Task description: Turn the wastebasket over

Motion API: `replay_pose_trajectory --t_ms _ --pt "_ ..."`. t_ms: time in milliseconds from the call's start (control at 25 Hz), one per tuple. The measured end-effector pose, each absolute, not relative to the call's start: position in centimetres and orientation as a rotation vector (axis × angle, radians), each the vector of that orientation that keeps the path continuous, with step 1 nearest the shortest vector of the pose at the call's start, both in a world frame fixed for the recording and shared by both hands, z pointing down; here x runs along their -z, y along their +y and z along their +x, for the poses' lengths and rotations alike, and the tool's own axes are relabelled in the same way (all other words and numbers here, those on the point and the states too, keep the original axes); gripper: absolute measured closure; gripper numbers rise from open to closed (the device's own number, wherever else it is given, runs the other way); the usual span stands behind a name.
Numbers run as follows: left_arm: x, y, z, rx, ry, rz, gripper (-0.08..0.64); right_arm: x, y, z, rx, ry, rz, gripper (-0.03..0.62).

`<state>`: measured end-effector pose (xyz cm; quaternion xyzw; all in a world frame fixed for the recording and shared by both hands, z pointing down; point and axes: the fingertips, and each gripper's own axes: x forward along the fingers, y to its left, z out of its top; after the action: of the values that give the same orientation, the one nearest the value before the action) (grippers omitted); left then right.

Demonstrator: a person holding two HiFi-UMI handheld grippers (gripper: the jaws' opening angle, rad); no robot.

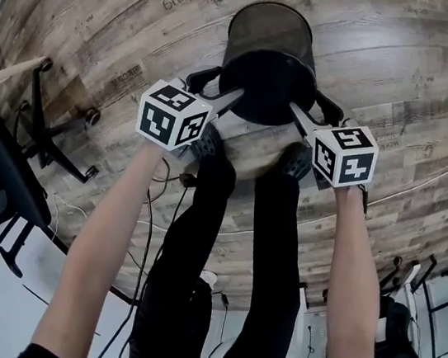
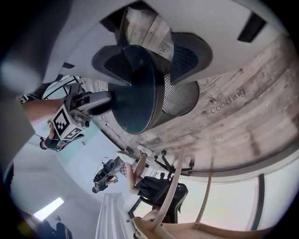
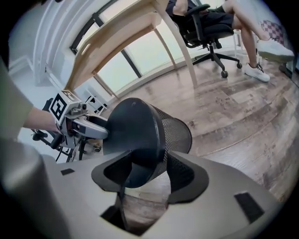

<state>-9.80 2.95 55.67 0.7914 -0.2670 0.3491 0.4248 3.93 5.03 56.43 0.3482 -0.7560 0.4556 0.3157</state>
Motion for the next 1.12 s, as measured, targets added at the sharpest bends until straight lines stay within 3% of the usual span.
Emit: replay_pose_trajectory --t_ms 240,480,680,1120 --pt "-55.9 2.2 -10.2 -0.908 -0.687 2.022 0.316 -56.5 3.8 4.0 -1.067 -1.995 0.907 0.359" --pt "-56.0 4.1 -10.2 -0.844 -0.662 1.958 0.306 -56.8 5.8 3.8 -1.152 -1.963 0.861 0.359" --pt "-55.6 7.1 -9.4 -0.729 -0.555 1.879 0.211 -56.8 9.4 2.6 -1.373 -1.958 0.725 0.268" --pt "-58.2 14.5 -9.3 -0.759 -0.507 1.743 0.195 -59.1 14.8 2.3 -1.422 -1.866 0.714 0.249"
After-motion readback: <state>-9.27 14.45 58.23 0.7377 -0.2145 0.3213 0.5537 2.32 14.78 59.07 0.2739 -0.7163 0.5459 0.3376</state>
